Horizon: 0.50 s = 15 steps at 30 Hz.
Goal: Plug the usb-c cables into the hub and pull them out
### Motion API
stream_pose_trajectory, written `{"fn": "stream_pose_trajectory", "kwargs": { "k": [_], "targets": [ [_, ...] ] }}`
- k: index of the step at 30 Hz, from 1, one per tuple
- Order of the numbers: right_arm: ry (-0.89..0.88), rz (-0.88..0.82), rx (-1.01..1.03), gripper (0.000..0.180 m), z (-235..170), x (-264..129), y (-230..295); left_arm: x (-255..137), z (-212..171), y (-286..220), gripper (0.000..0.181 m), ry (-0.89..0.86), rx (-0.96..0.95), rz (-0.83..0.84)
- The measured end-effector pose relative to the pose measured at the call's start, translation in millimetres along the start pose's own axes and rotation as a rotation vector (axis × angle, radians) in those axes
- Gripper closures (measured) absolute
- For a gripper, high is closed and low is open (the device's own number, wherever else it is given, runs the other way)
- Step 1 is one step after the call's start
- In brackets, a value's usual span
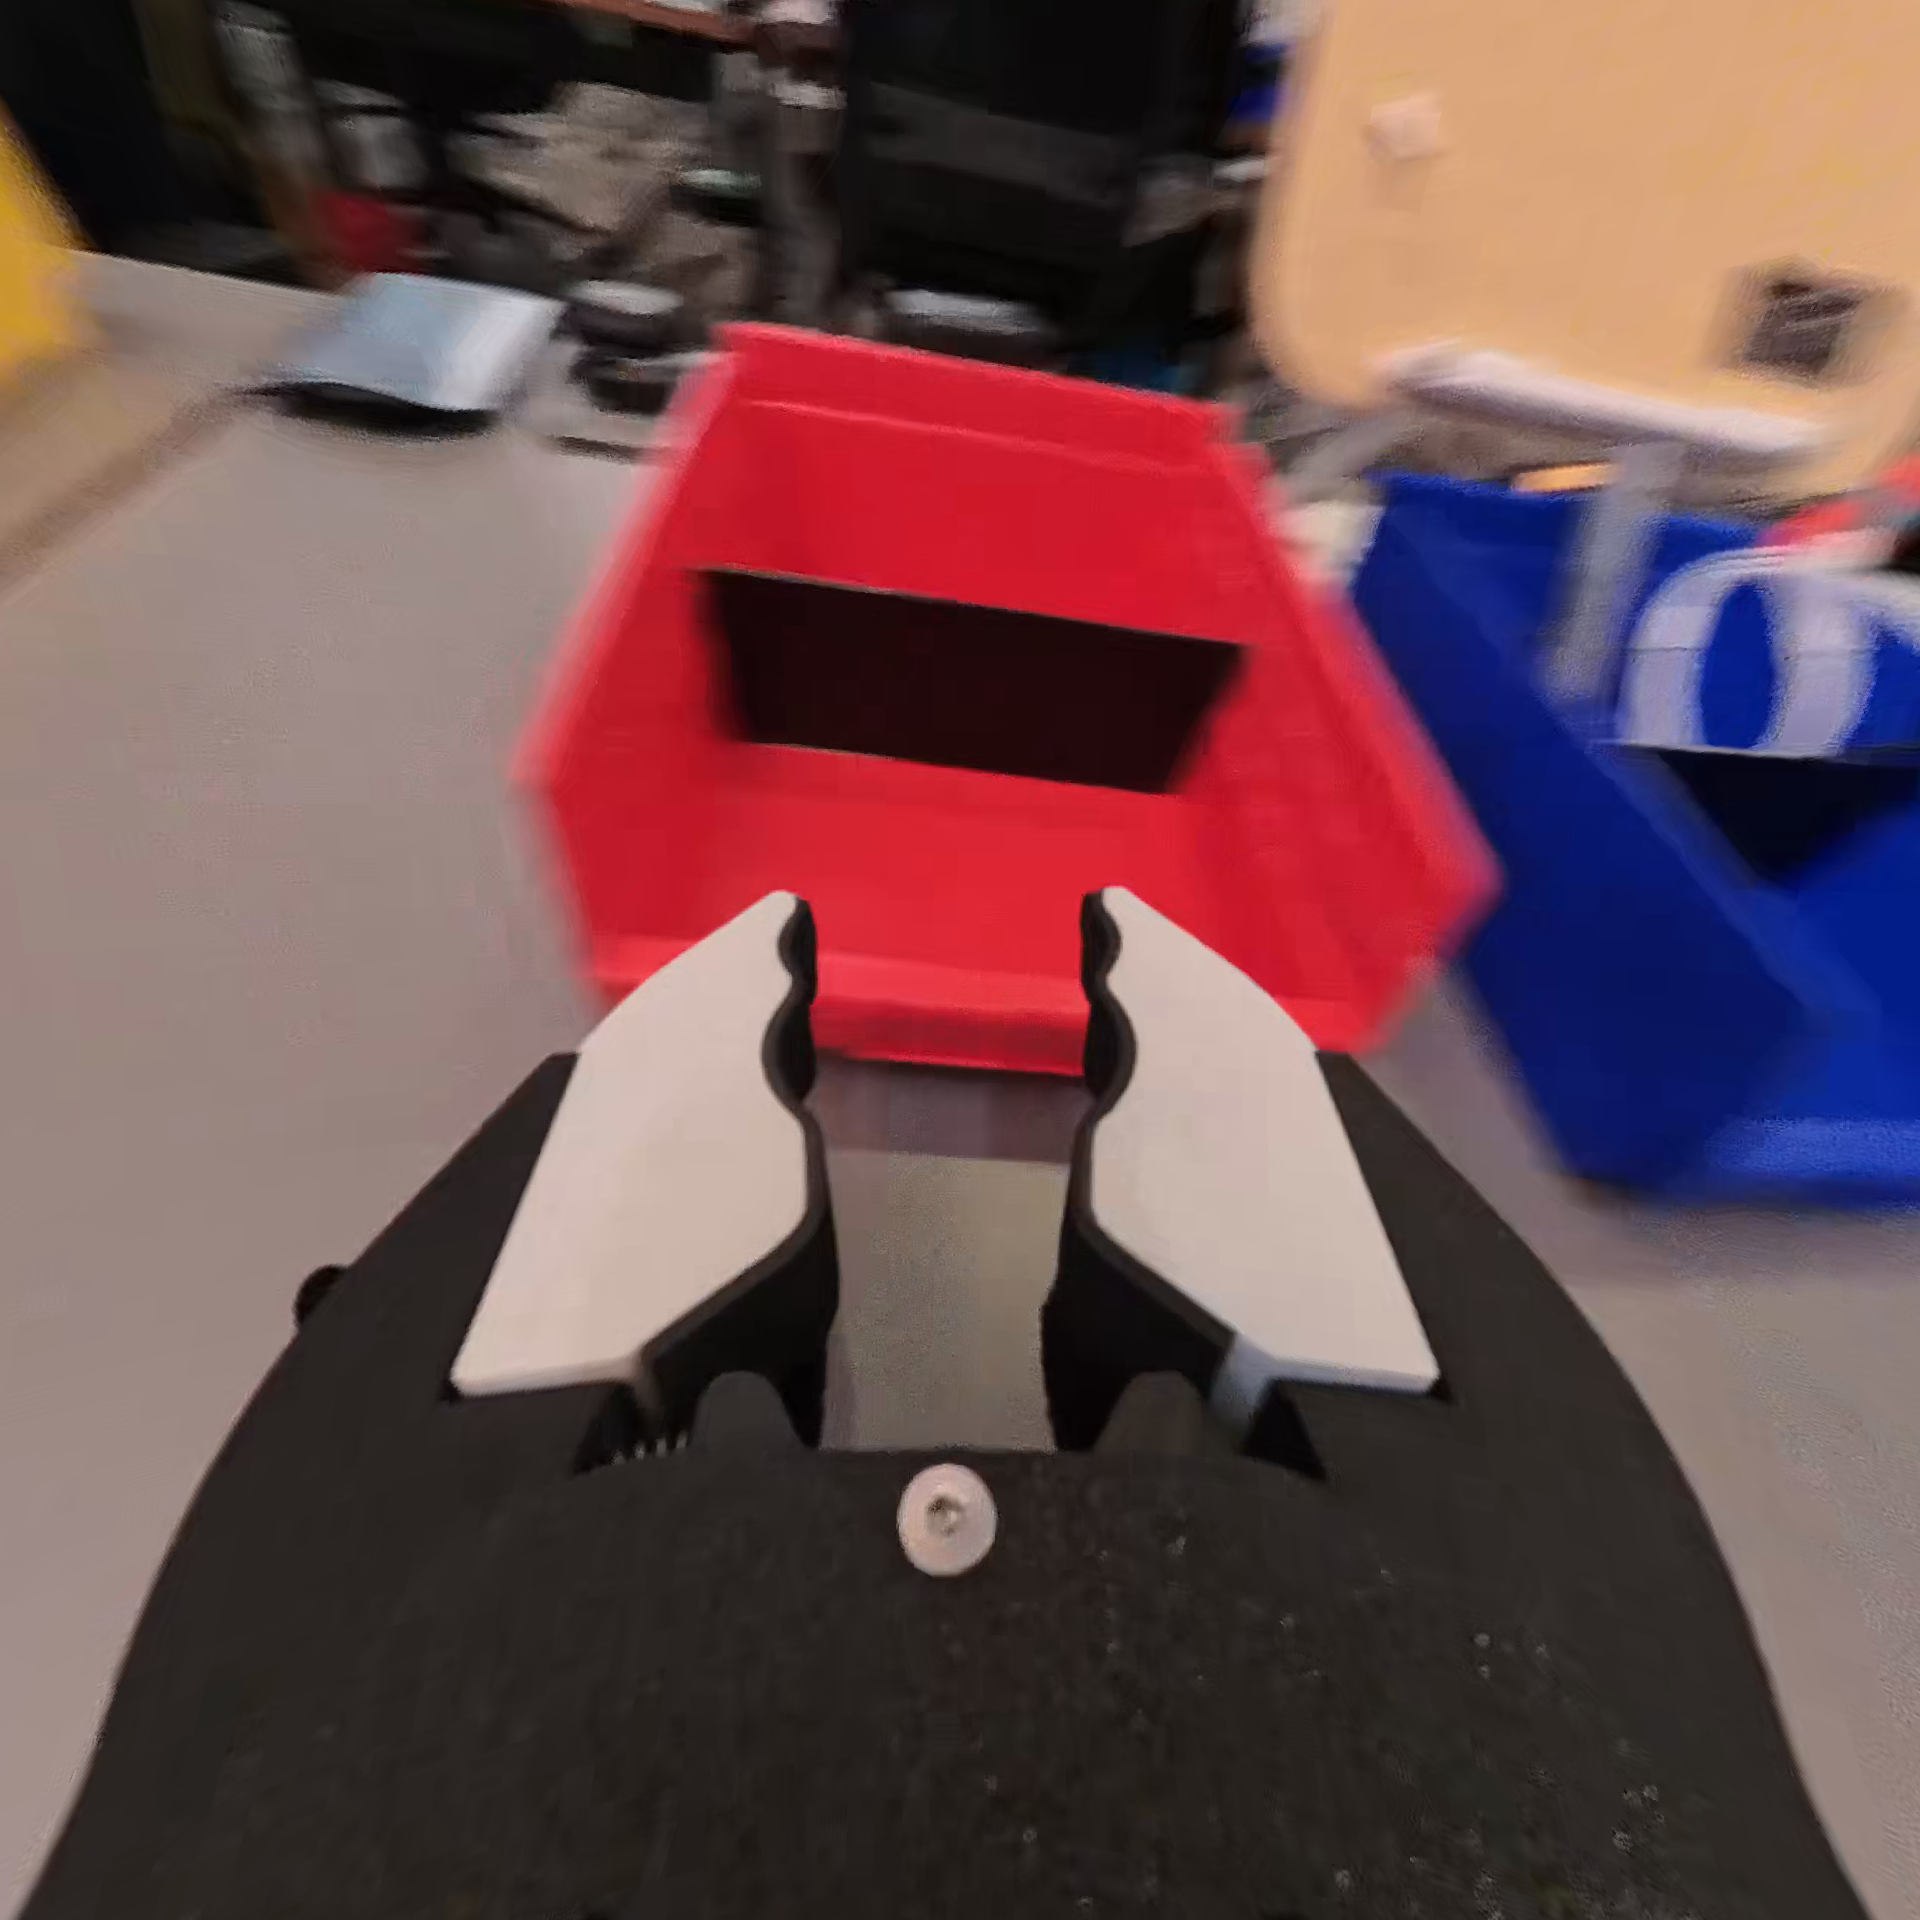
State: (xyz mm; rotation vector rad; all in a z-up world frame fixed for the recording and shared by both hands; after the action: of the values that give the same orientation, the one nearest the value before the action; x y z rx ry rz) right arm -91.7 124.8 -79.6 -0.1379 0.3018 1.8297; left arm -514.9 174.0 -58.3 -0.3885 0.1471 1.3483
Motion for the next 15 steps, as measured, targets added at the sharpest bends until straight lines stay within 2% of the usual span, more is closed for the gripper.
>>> {"fn": "stream_pose_trajectory", "kwargs": {
  "k": [1,3,6,8,10,12,15],
  "targets": [
    [-0.028,-0.008,-0.049,0.133,6.0,-2.5,3.8,1.4,0.6,30.5,0.129,0.018,0.021,0.092],
    [-0.083,0.010,-0.130,0.135,15.4,-6.8,19.3,11.3,-2.2,73.8,0.117,0.101,0.061,0.166],
    [-0.107,0.134,-0.205,0.135,15.3,-5.8,59.6,31.8,-2.5,98.0,0.119,0.147,0.076,0.107],
    [-0.069,0.243,-0.201,0.131,5.3,2.3,92.4,47.2,-0.7,100.4,0.125,0.155,0.074,0.041],
    [-0.005,0.346,-0.171,0.128,-10.1,14.6,125.5,62.6,-2.1,102.9,0.138,0.186,0.098,0.035],
    [0.081,0.419,-0.141,0.126,-26.8,31.0,156.3,71.4,-9.6,106.4,0.176,0.250,0.107,0.034],
    [0.171,0.468,-0.119,0.121,-38.0,59.1,195.1,62.2,-17.7,100.5,0.176,0.249,0.044,-0.016]
  ]
}}
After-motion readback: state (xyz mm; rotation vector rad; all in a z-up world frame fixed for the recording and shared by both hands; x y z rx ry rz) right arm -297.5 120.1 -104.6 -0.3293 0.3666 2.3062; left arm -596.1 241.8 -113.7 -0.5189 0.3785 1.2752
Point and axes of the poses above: each gripper's, where its closed fingertips meet, x out along the fingers, z out of its top, y = z × x across the jaws, the point moved 7 cm from there along -x, back along the fingers, and after that the axes turned 1 degree about -x, right-handed, at the moved point
